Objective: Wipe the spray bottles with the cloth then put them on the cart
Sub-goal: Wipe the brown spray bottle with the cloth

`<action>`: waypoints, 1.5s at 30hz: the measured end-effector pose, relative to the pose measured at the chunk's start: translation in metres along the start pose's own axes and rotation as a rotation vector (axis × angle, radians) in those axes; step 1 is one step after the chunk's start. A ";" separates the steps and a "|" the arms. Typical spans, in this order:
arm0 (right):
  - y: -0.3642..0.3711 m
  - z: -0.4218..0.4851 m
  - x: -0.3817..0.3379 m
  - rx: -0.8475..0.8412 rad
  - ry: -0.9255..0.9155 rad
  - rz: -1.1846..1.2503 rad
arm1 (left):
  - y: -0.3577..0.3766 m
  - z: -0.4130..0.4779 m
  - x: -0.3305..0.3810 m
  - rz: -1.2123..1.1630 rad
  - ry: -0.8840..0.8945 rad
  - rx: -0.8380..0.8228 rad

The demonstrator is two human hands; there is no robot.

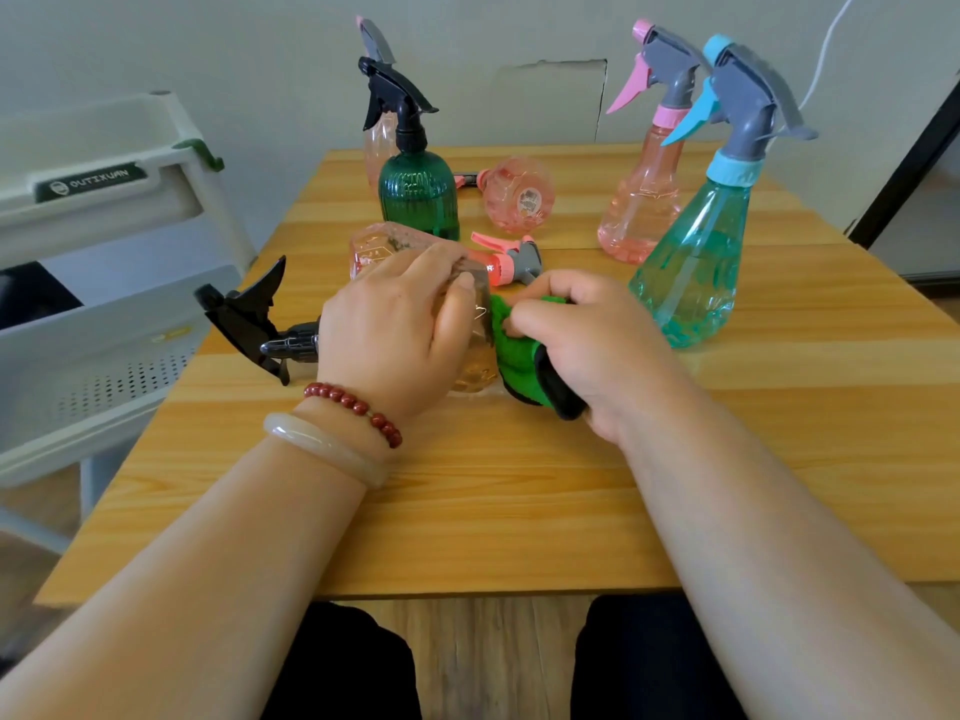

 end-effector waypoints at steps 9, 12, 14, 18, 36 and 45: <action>0.007 0.001 -0.001 0.168 -0.033 0.181 | 0.001 0.002 -0.001 -0.002 -0.038 -0.022; 0.004 -0.010 0.006 0.055 0.015 0.055 | 0.002 0.002 -0.001 -0.006 -0.042 -0.022; 0.005 -0.013 0.009 0.014 0.045 -0.011 | 0.002 0.002 -0.001 -0.008 -0.052 -0.018; 0.006 -0.003 0.003 0.088 0.035 0.068 | 0.001 0.004 -0.001 -0.024 -0.055 -0.034; 0.003 -0.019 0.007 -0.011 -0.010 -0.115 | -0.001 -0.004 0.004 0.013 0.080 -0.090; 0.000 -0.013 -0.004 0.082 -0.023 0.009 | -0.001 -0.004 0.004 0.047 0.116 -0.144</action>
Point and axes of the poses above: each hand's wrist, its own z-axis towards the middle knuckle, its own y-axis out of the palm, x = y × z, the point moved 5 cm from there along z, towards the middle knuckle, and after that the axes turned 12 degrees about -y, right-handed, at the moved point
